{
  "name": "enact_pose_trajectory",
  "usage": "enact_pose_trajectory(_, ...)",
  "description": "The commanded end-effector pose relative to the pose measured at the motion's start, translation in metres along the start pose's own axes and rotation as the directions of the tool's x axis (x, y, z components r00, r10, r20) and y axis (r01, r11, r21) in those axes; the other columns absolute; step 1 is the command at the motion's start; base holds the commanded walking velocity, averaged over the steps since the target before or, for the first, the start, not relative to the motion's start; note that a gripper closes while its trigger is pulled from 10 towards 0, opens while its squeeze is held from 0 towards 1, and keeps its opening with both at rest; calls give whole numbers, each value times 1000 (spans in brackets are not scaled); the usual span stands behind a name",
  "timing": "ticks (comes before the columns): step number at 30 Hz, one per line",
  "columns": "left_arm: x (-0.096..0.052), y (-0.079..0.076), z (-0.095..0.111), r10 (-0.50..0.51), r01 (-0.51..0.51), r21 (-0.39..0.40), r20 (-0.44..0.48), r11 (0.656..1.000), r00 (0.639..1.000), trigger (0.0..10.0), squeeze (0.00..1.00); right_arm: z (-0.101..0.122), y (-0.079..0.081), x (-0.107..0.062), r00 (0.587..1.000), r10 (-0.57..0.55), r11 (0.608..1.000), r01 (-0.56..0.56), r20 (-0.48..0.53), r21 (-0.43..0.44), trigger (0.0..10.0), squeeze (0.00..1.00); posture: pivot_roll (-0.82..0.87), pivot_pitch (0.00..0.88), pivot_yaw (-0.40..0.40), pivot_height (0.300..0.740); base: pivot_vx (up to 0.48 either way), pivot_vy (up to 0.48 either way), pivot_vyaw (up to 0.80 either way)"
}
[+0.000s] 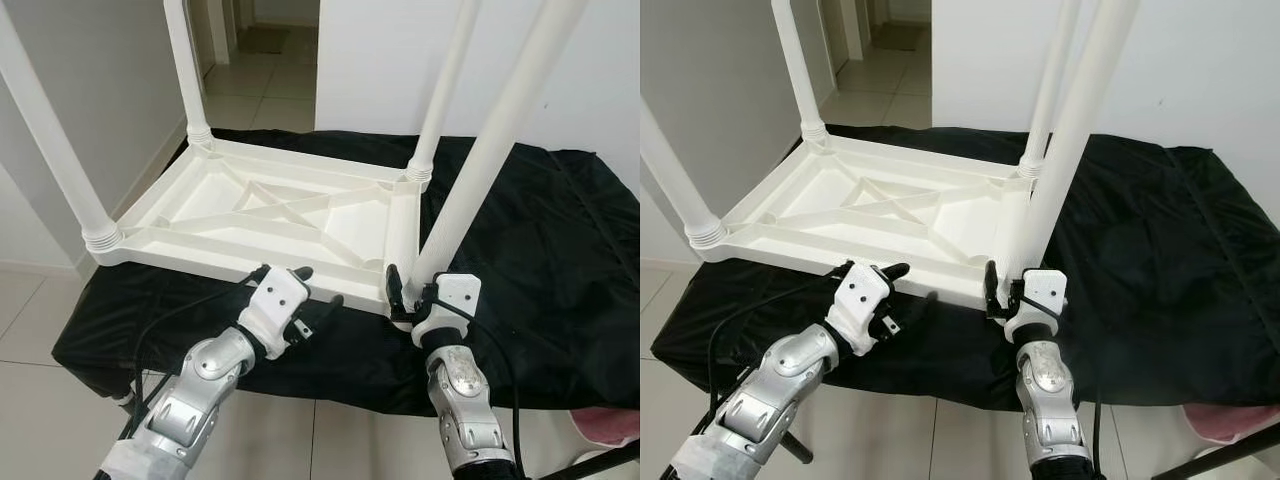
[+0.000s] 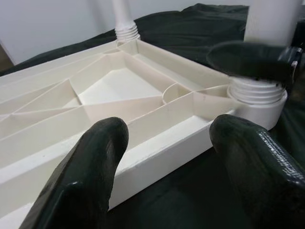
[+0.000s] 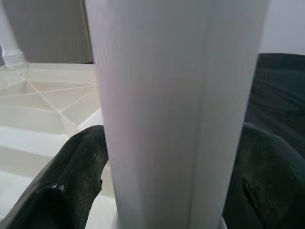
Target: Building children table
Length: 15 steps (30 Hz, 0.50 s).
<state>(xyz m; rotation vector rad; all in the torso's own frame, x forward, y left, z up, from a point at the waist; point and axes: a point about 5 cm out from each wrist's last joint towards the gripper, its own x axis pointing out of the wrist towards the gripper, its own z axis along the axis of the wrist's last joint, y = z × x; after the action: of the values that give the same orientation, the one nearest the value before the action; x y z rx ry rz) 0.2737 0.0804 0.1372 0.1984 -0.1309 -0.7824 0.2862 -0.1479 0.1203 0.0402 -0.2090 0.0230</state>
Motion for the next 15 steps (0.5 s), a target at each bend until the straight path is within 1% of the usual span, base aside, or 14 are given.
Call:
enact_pose_trajectory(1,0,3,0,19,-19,12,2,1000,1000,10000,0,-2,0,0,1000,-6,1000,5,3,11,10000,0,-38,0,33,740,0,0,0)
enact_pose_trajectory(6,0,4,-1,3,-3,16,-1,1000,1000,10000,0,0,7,2,999,28,999,-29,22,26,10000,0,-51,0,53,740,0,0,0)
enact_pose_trajectory(15,1,2,-1,-10,10,15,4,1000,1000,10000,0,1,7,1,999,31,999,-31,31,23,10000,0,-54,0,60,740,0,0,0)
